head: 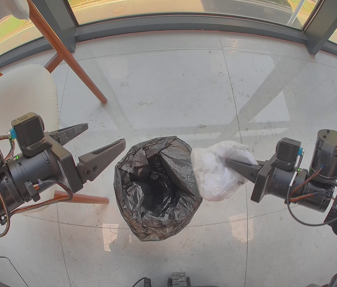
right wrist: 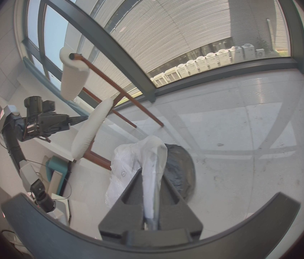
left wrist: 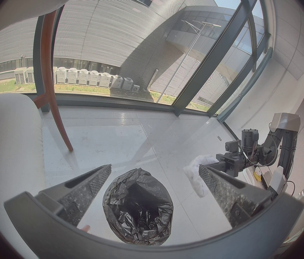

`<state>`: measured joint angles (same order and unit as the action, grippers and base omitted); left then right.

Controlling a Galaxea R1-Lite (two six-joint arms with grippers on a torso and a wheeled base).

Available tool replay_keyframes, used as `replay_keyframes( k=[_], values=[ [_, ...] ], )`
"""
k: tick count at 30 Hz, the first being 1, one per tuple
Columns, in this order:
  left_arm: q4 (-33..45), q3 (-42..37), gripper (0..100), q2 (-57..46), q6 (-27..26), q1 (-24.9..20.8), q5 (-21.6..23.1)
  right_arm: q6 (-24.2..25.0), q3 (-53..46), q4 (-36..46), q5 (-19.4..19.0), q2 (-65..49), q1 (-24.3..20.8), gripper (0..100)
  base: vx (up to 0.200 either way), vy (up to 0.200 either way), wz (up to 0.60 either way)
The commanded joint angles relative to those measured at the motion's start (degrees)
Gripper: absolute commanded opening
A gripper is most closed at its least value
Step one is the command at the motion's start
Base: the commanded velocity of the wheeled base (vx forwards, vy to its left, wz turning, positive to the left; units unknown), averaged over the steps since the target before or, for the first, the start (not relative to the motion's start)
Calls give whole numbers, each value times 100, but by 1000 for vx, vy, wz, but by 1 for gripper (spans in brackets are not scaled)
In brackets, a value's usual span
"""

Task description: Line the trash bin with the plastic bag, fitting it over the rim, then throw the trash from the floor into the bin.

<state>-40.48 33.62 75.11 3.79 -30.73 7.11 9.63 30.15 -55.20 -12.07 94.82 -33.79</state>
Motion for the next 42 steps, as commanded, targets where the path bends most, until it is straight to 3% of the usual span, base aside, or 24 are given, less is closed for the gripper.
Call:
replay_keyframes(
  k=[1,6,12,13,19,27,42],
  values=[
    [-3,13,100,4,-1,6,1,-5,264,-52,20,388,-435,0,0,0,0],
    [-3,22,100,4,-1,32,1,21,896,0,20,766,-945,0,0,0,0],
    [-3,13,100,4,-1,32,-8,21,949,-8,29,960,-1226,0,0,0,0],
    [-3,13,100,4,-1,32,-8,4,923,-8,29,960,-1235,100,0,0,0],
    [-3,4,100,4,-1,41,-8,4,940,-61,29,924,-1130,100,0,0,0],
    [-3,-5,100,-5,-1,120,-8,13,703,-61,38,520,-514,100,0,0,0],
    [-3,-602,100,-655,-1,463,-8,-31,-756,-8,91,-1396,1630,100,0,0,0]
  ],
)
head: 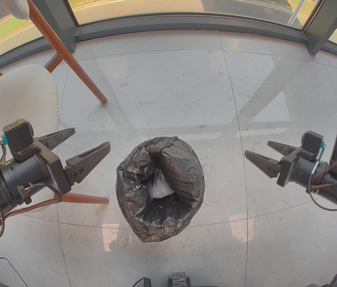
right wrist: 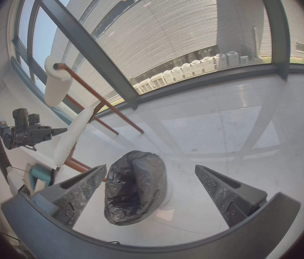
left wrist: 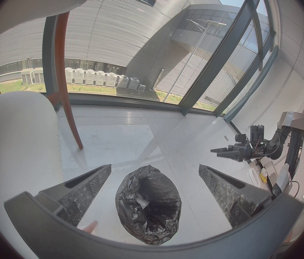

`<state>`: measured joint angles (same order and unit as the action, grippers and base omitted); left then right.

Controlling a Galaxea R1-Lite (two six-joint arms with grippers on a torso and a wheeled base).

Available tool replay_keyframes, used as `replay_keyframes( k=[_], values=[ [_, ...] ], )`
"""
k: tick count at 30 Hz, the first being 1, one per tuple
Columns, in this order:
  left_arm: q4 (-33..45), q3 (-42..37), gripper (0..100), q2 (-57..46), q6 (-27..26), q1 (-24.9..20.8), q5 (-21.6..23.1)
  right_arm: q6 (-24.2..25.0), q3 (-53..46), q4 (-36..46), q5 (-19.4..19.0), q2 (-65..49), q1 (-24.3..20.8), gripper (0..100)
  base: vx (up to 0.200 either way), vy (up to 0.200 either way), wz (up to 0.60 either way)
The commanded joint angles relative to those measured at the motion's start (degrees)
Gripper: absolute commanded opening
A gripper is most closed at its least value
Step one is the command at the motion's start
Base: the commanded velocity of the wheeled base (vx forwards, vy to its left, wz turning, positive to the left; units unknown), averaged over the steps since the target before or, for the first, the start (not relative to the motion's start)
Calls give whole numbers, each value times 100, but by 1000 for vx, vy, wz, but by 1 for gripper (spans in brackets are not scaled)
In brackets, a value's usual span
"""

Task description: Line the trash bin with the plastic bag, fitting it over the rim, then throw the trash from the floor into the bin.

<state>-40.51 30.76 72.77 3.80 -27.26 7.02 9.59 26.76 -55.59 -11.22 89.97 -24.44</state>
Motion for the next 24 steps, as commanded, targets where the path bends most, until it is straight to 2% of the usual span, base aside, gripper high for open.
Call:
replay_keyframes(
  k=[1,4,7,12,17,22,24],
  values=[
    [-1,-369,100,-518,6,133,-8,-45,-514,31,5,-1060,862,100,0,0,0],
    [-1,-518,100,-738,-11,370,1,-107,-821,39,23,-1526,1214,100,0,0,0],
    [-1,-694,100,-992,-2,581,-8,-116,-1032,48,207,-1957,1504,100,0,0,0],
    [8,-1063,100,-1537,24,1267,-17,-265,-1410,48,304,-2642,2014,100,0,0,0],
    [61,-1678,100,-2161,42,1759,-43,-467,-2096,57,322,-3486,2145,100,0,0,0],
    [78,-2126,100,-2636,33,2014,-113,-643,-2588,57,348,-4048,2224,100,0,0,0],
    [78,-2469,100,-2944,33,2172,-298,-608,-2676,242,366,-4409,2479,100,0,0,0]
  ],
)
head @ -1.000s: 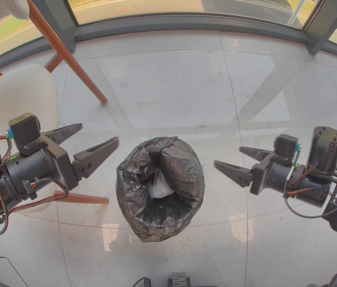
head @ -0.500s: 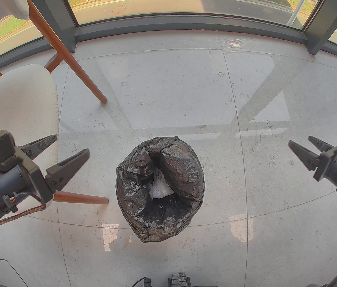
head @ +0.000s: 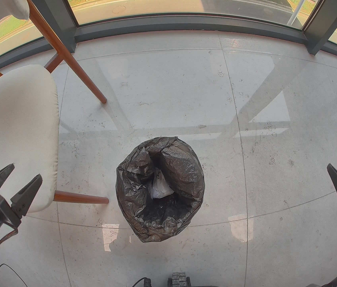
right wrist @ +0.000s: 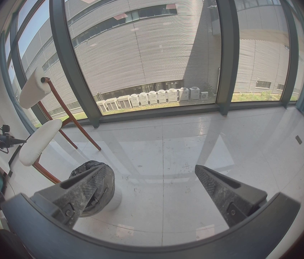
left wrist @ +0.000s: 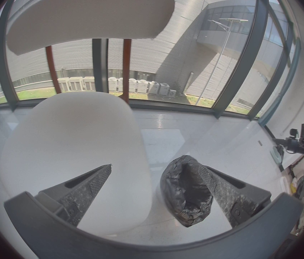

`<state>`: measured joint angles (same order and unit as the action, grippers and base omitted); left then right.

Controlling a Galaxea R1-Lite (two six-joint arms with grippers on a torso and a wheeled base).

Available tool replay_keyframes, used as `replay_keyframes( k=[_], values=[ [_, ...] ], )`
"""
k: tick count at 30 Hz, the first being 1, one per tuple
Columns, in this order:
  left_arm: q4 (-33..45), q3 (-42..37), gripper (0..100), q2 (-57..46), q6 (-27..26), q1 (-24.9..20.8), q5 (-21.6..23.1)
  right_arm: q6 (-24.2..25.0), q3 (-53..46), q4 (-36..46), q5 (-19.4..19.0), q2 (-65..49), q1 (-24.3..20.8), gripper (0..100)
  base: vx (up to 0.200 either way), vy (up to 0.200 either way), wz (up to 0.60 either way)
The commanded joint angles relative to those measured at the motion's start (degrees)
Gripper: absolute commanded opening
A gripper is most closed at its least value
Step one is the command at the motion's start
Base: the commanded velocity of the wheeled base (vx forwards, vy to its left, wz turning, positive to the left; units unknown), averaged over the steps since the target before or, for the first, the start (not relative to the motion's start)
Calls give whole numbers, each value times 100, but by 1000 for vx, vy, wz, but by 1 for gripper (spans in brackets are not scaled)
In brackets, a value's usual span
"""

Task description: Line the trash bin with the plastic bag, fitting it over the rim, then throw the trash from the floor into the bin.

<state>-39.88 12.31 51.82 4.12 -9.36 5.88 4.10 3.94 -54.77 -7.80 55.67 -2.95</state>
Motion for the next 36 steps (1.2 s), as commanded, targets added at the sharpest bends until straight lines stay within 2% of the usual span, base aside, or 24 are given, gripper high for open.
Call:
replay_keyframes(
  k=[1,4,6,7,8,14,15,16,17,20,22,24,28,30,35,36],
  values=[
    [24,-757,100,-999,1,426,-245,-58,-394,362,7,-1111,427,100,0,0,0],
    [24,-1152,100,-1403,-8,523,-429,-76,-394,960,-28,-1648,524,100,0,0,0],
    [314,-1205,100,-1763,10,611,-623,-102,-394,1496,-28,-2131,524,100,0,0,0],
    [314,-1205,100,-1763,10,611,-623,-102,-394,1496,-28,-2131,524,100,0,0,0],
    [867,-1196,100,-2247,10,629,-746,-120,-394,2102,-28,-2649,524,100,0,0,0],
    [2915,-1196,100,-4233,-78,620,-693,-304,-394,3711,-2,-4056,524,100,0,0,0],
    [2986,-1196,100,-4286,-87,620,-693,-304,-394,3746,-2,-4091,524,100,0,0,0],
    [3680,-1205,100,-4883,-192,629,-702,-313,-394,4247,-2,-4583,524,100,0,0,0],
    [3908,-1170,100,-4971,-219,673,-649,-313,-394,4519,7,-4803,524,100,0,0,0],
    [3908,-1135,100,-5147,-184,919,-16,-374,-341,5381,139,-5418,400,100,0,0,0],
    [3944,-1117,100,-5138,-210,910,362,-392,-271,5653,692,-5550,277,100,0,0,0],
    [3935,-1117,100,-5147,-227,910,450,-348,-394,5539,1070,-5532,269,100,0,0,0],
    [3935,-1126,100,-5147,-254,910,432,-357,-385,5539,1053,-5532,277,100,0,0,0],
    [3917,-1135,100,-5147,-236,910,335,-357,-385,5539,1061,-5532,269,100,0,0,0],
    [3952,-1196,100,-5147,-175,910,-913,-357,-385,5539,1061,-5532,269,100,0,0,0],
    [3970,-1196,100,-5147,-166,919,-939,-357,-385,5539,1053,-5532,269,100,0,0,0]
  ],
)
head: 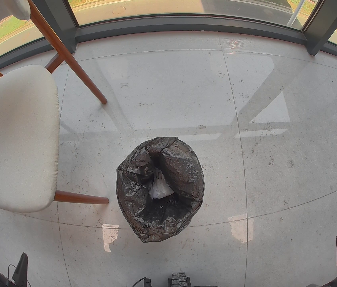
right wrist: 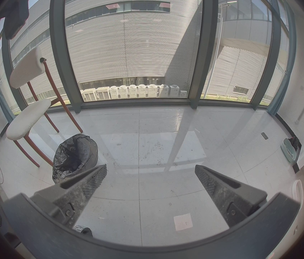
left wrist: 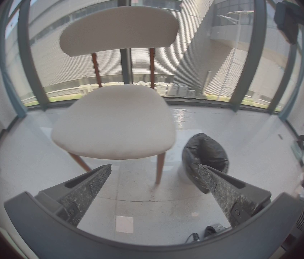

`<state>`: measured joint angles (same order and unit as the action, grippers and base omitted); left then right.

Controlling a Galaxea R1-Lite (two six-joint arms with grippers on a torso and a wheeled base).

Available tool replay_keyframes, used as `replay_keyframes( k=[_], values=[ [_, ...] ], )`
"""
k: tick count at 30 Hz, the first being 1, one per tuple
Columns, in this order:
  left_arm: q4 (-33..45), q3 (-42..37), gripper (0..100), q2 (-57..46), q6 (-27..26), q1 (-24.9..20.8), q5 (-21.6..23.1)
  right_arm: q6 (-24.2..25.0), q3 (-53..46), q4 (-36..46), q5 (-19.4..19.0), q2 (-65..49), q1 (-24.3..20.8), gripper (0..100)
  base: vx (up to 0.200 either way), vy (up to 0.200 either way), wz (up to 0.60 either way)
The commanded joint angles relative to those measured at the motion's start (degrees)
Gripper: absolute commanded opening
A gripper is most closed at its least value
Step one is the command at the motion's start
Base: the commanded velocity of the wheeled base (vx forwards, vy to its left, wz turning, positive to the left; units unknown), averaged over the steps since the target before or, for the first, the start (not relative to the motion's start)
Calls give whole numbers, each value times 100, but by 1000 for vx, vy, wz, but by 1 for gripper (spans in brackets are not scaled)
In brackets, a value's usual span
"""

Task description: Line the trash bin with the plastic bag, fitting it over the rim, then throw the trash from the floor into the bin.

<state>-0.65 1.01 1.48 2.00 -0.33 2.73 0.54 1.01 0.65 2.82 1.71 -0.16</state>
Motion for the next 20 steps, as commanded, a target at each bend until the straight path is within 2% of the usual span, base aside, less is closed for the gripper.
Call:
replay_keyframes(
  k=[1,5,9,20],
  values=[
    [47,-66,100,-112,46,24,-598,-1,-92,-3,-9,-136,-11,100,0,0,0],
    [65,-66,100,-112,-33,15,-554,-10,-92,-3,-9,-136,-11,100,0,0,0],
    [179,-57,100,-112,-147,7,-229,-36,-92,-3,-150,-136,-11,100,0,0,0],
    [153,-66,100,-112,-138,15,-220,-45,-92,-3,-185,-136,-11,100,0,0,0]
  ],
)
